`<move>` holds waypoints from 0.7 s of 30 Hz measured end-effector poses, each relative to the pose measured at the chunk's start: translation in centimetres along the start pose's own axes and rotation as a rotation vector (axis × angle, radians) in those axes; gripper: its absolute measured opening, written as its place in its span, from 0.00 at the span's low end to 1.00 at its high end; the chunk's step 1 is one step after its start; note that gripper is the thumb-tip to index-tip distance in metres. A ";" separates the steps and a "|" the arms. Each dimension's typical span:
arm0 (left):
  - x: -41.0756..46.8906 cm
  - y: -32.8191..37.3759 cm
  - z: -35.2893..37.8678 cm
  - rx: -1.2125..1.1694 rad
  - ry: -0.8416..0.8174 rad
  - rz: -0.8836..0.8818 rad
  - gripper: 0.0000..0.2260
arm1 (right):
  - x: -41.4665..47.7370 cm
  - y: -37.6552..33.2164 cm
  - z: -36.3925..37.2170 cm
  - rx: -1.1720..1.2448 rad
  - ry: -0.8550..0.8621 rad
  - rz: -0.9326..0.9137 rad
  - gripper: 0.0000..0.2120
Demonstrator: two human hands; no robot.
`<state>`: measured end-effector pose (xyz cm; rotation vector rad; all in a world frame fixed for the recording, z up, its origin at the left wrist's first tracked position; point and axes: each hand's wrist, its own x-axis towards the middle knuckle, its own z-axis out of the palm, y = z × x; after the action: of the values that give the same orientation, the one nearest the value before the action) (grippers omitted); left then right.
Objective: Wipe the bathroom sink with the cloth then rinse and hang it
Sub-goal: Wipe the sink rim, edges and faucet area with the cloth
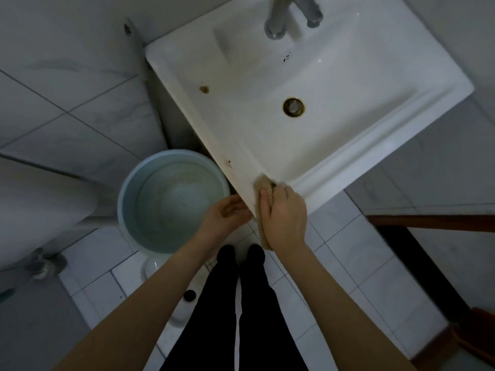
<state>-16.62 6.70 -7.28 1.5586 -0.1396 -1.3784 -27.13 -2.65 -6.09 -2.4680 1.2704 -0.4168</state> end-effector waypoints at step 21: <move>0.6 -1.2 -0.8 -0.184 -0.062 0.035 0.14 | 6.9 -6.1 3.1 0.049 -0.004 -0.003 0.14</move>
<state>-16.37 7.37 -8.68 1.3560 -0.0752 -1.3727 -17.62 -4.46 -5.60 -2.4294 1.2397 -0.4391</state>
